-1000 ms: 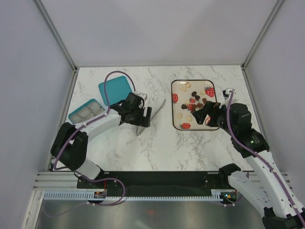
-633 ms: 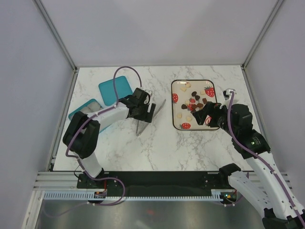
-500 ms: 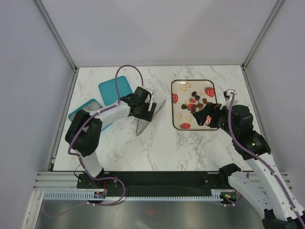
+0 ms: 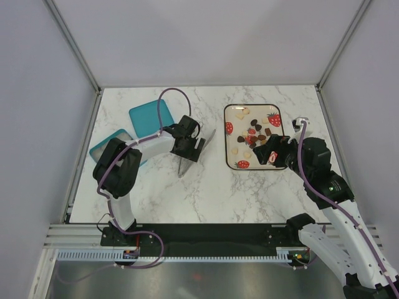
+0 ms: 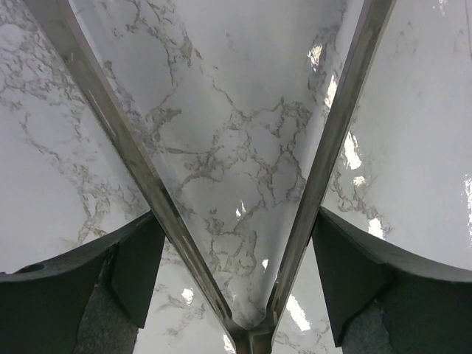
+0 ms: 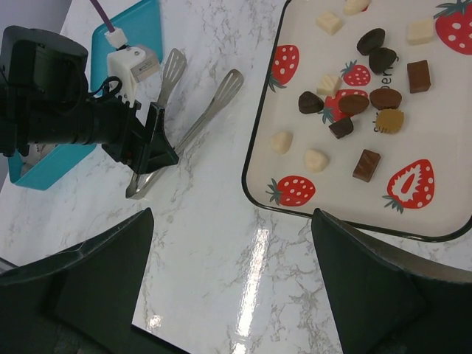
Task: Pack the chocolate
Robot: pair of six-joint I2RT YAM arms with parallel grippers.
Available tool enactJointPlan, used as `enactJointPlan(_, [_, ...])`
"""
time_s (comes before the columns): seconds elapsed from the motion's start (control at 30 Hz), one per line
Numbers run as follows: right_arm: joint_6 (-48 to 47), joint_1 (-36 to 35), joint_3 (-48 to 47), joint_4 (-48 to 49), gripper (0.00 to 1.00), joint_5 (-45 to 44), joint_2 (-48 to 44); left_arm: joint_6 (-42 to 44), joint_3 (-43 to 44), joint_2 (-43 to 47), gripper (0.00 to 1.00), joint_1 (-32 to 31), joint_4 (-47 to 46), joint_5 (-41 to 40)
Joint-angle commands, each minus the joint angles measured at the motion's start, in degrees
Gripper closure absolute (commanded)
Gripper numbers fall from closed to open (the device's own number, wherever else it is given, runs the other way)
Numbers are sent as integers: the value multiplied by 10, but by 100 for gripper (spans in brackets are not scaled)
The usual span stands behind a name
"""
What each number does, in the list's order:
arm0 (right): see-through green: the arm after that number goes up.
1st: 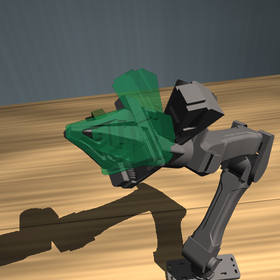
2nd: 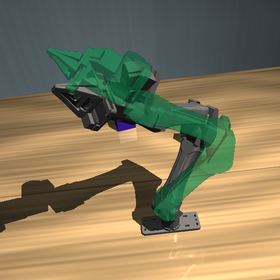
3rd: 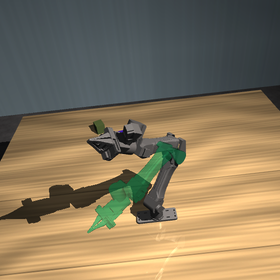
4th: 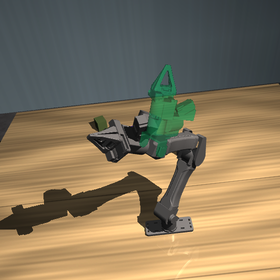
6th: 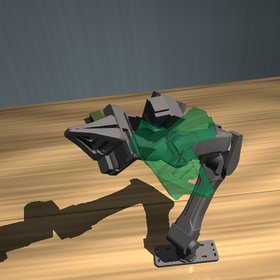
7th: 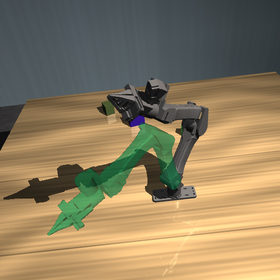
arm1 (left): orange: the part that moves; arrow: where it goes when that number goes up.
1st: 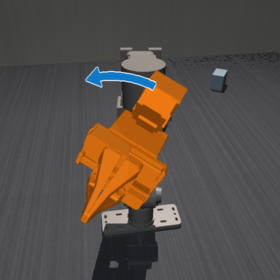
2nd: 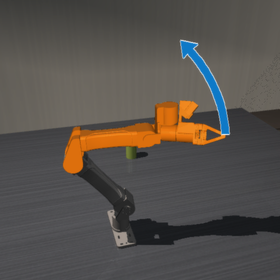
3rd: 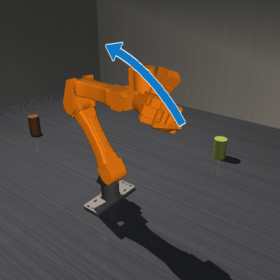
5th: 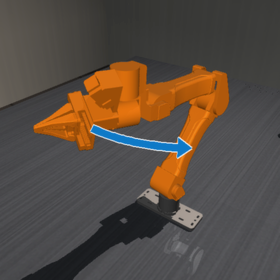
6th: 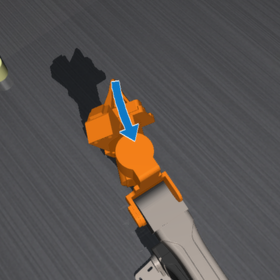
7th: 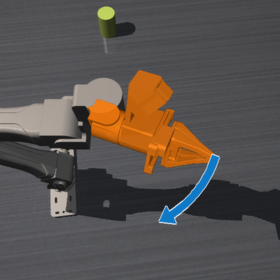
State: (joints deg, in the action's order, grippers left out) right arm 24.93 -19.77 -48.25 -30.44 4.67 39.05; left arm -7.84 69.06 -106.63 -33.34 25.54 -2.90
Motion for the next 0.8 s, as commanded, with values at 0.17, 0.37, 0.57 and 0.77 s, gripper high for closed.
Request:
enactJointPlan(0.17, [-12,-2,4,13,4,-13,-4,12,7,-16,19,-9,-1,-19])
enactJointPlan(0.37, [-10,-2,8,13,4,-19,-6,5,-1,-18,23,-13,-1,-37])
enactJointPlan(0.57, [-6,-2,9,13,5,-22,-10,-1,0,-5,28,-15,10,-51])
enactJointPlan(0.77, [1,-2,4,8,5,-14,-14,-5,13,62,32,-25,59,-55])
